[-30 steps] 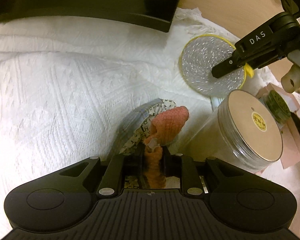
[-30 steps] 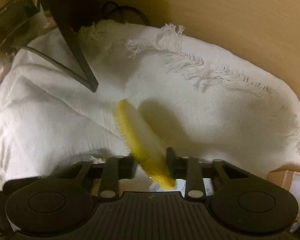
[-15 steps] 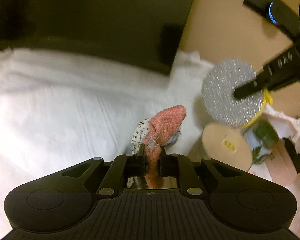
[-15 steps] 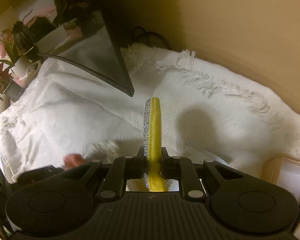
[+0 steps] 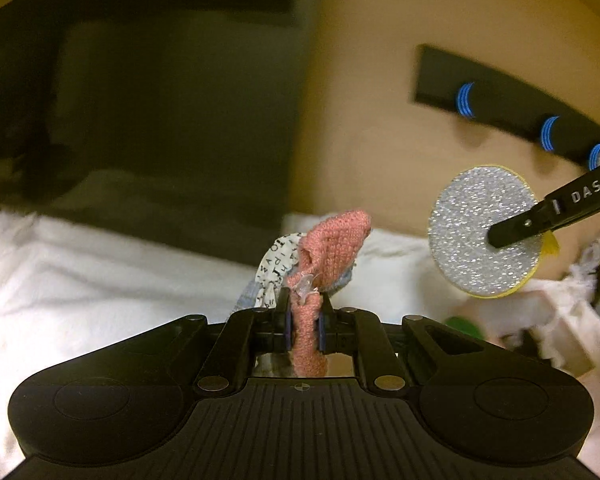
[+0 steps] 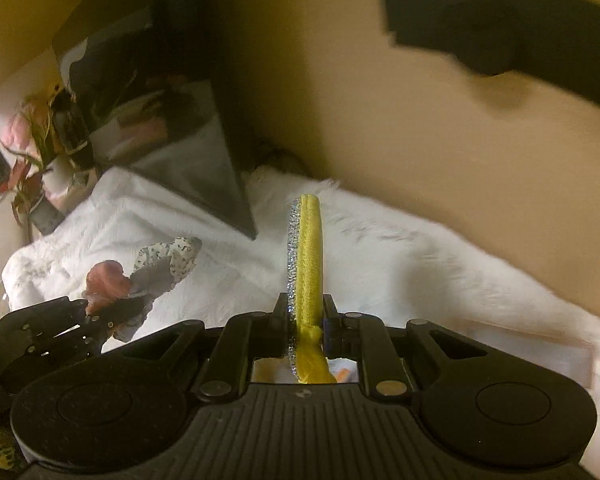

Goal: Organize soft objects
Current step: 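Lift the pink sock with the left gripper while the right gripper grasps the glitter pad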

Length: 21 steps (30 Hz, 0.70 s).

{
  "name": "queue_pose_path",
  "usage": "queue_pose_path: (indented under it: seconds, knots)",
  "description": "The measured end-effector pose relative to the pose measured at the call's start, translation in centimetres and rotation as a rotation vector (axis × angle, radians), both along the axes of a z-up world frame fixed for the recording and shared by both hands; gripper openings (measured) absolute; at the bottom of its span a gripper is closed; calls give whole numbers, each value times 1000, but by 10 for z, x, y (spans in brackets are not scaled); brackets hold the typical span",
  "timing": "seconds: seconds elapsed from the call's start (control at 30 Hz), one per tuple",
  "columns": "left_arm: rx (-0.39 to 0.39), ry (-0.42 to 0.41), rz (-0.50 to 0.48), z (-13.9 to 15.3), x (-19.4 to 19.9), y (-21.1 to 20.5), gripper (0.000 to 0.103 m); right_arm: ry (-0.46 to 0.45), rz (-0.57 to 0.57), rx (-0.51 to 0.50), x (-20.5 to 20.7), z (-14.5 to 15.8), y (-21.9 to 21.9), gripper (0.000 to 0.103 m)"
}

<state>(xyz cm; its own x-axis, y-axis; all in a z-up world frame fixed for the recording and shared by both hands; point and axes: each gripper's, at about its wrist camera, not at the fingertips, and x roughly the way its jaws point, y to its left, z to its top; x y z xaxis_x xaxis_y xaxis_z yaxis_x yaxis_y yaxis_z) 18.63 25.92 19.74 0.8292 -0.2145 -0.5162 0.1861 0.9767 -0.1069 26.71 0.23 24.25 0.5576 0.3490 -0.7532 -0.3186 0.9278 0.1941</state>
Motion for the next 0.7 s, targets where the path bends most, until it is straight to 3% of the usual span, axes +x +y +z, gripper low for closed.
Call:
queue_pose_path:
  seconds: [0.33, 0.7]
  knots:
    - [-58, -18, -247, 24, -4, -108, 13, -93, -215, -33, -58, 25, -111, 14]
    - [-108, 127, -501, -19, 15, -230, 14, -50, -448, -74, -86, -2, -207, 14]
